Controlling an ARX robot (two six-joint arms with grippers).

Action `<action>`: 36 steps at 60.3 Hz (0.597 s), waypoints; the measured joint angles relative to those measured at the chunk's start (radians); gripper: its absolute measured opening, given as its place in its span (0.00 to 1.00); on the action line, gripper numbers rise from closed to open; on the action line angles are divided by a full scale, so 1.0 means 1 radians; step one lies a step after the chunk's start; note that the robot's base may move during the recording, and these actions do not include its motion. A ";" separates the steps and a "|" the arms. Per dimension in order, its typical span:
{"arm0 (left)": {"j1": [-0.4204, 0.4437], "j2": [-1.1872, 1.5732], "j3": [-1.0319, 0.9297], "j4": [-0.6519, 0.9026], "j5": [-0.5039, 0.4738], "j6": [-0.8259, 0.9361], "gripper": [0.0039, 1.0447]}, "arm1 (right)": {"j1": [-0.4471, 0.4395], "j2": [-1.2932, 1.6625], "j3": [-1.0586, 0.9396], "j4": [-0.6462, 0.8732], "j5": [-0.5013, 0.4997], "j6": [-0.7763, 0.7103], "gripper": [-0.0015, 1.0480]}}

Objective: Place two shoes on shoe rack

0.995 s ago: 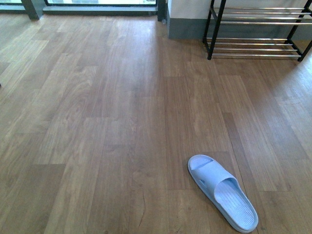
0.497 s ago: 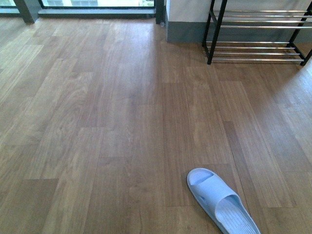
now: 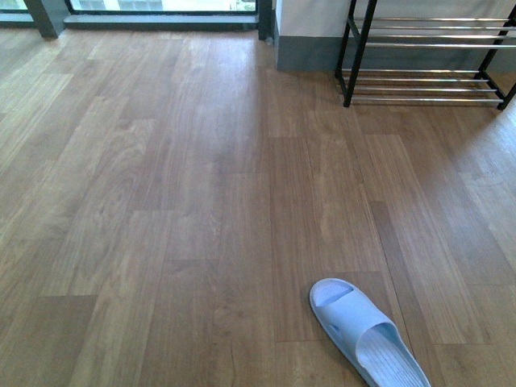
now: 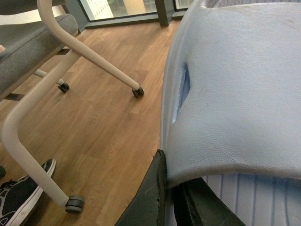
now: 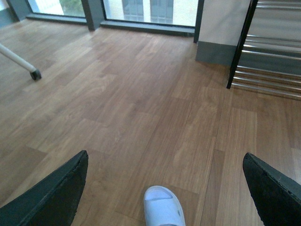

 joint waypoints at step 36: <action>0.000 0.000 0.000 0.000 0.000 0.000 0.01 | 0.021 1.745 0.406 0.644 0.204 -0.428 0.91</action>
